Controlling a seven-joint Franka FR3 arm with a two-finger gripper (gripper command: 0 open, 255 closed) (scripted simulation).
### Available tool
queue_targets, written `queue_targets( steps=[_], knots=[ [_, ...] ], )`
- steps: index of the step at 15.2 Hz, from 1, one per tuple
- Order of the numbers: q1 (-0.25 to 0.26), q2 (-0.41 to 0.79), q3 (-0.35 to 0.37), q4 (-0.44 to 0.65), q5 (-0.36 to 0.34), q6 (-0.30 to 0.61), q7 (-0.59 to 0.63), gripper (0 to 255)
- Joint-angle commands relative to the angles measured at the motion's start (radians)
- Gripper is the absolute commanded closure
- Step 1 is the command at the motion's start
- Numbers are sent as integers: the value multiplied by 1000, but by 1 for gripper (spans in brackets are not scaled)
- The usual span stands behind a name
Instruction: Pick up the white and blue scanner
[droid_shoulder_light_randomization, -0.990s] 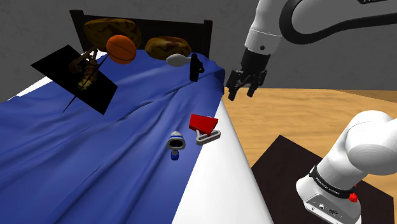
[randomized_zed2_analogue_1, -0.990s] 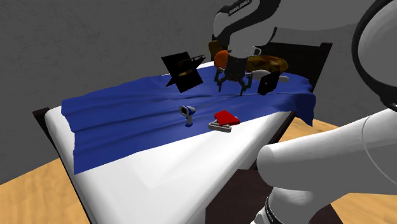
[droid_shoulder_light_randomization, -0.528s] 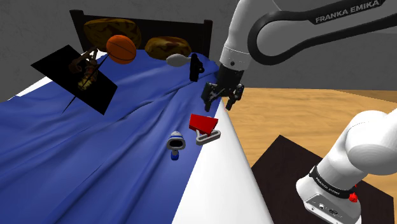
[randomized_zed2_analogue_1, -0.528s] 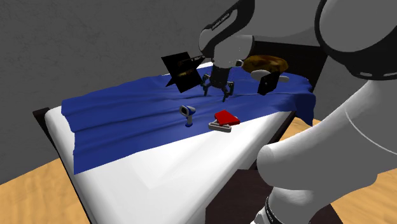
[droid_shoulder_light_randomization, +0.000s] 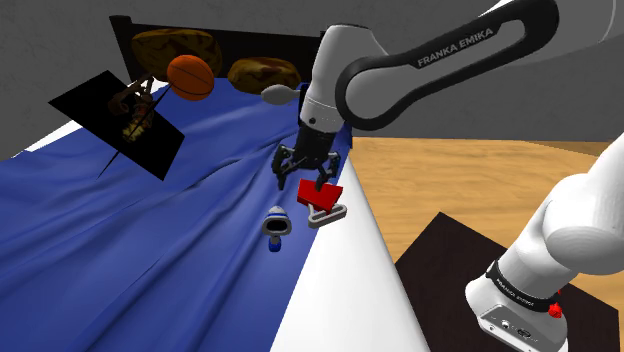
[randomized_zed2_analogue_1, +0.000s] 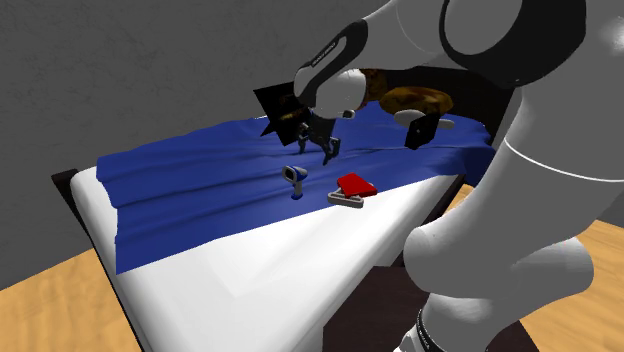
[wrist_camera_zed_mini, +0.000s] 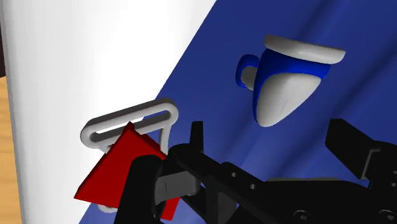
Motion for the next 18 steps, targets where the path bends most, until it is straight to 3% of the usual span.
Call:
queue_targets(
  steps=[1, 4, 13, 14, 18],
  knots=[
    [4, 82, 17, 41, -25, 53, 62, 0],
    [19, 179, 23, 104, -66, 98, 136, 0],
    [30, 244, 18, 66, -91, 196, 140, 0],
    [30, 245, 17, 67, -92, 196, 140, 255],
    [30, 245, 17, 67, -92, 196, 140, 255]
  ],
)
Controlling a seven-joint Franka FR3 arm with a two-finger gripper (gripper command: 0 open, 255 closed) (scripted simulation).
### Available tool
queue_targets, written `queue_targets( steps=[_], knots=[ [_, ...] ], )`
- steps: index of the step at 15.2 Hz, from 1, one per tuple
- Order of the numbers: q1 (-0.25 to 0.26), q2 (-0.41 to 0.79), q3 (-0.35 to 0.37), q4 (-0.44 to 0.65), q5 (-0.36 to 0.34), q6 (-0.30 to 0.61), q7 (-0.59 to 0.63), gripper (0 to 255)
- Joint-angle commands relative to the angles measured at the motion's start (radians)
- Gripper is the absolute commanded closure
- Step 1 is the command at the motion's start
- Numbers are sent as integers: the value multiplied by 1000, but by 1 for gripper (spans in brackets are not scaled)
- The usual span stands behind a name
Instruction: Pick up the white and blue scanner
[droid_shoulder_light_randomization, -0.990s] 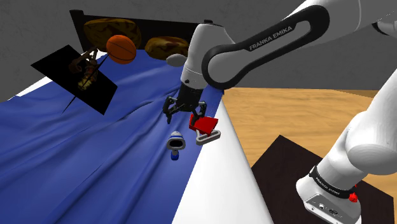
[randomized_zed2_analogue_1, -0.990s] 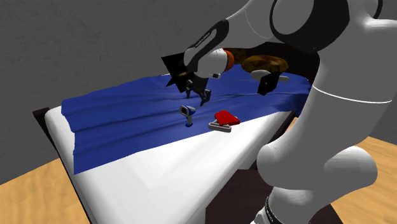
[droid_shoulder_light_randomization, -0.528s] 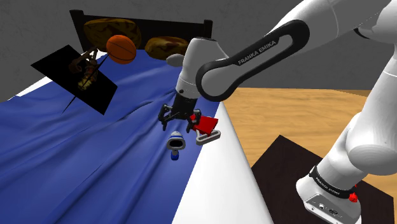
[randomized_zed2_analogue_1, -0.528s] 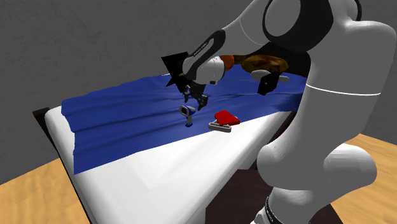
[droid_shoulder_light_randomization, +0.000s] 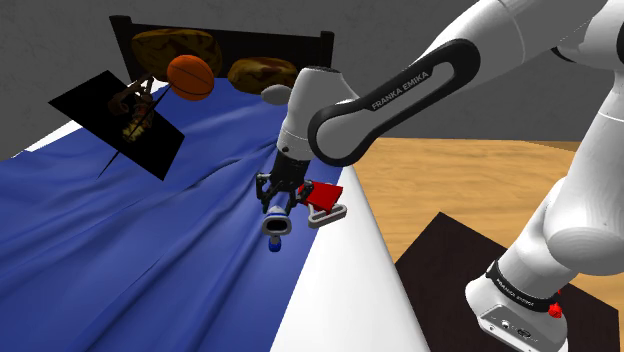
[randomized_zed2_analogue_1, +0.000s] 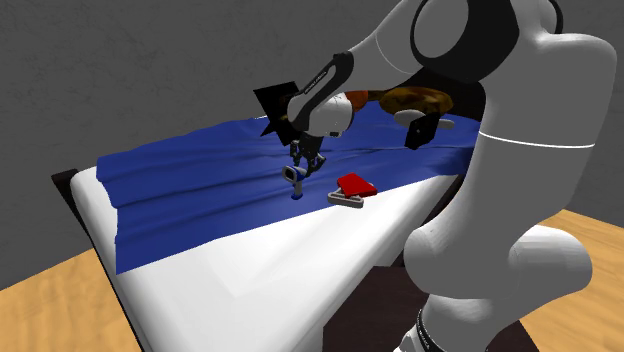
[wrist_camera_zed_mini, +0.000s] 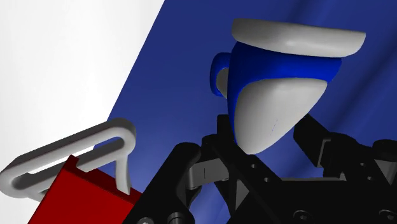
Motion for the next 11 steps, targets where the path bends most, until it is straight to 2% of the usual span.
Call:
queue_targets(
  steps=[1, 5, 11],
  knots=[
    [0, 1, 0, 0, 0, 0, 0, 255],
    [0, 0, 1, -2, 1, 0, 0, 255],
    [-8, -53, 5, 27, 22, -77, -4, 255]
  ],
)
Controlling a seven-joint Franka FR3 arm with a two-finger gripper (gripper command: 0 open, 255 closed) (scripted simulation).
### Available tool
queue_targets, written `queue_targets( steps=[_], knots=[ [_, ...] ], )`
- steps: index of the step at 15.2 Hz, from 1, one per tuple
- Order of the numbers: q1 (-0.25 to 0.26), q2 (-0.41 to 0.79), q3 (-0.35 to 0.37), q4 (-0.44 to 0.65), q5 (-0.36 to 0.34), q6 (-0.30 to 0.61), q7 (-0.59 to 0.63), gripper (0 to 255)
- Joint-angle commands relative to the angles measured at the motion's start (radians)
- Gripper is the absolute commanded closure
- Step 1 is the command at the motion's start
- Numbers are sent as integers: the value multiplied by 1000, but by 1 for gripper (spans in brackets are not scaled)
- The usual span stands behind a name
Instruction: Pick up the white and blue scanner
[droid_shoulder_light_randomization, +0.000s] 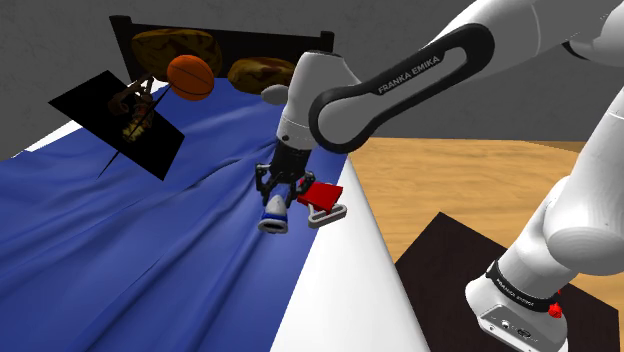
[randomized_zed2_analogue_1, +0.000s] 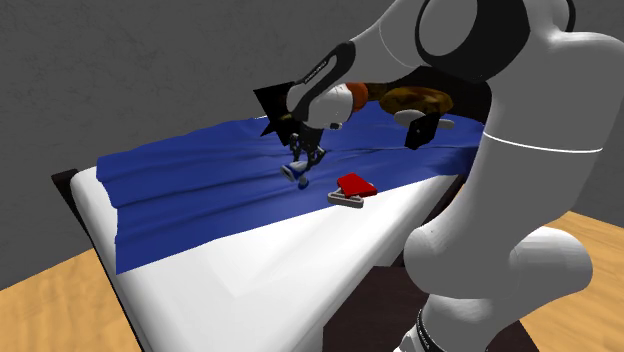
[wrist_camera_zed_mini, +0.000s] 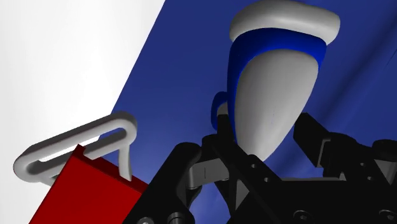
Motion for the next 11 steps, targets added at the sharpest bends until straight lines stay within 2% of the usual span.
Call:
queue_targets(
  steps=[1, 9, 11],
  knots=[
    [-2, -16, 1, 10, 6, -25, -1, 255],
    [-9, -73, 0, 62, 24, -129, 0, 255],
    [-10, -74, 0, 63, 24, -131, 0, 255]
  ],
)
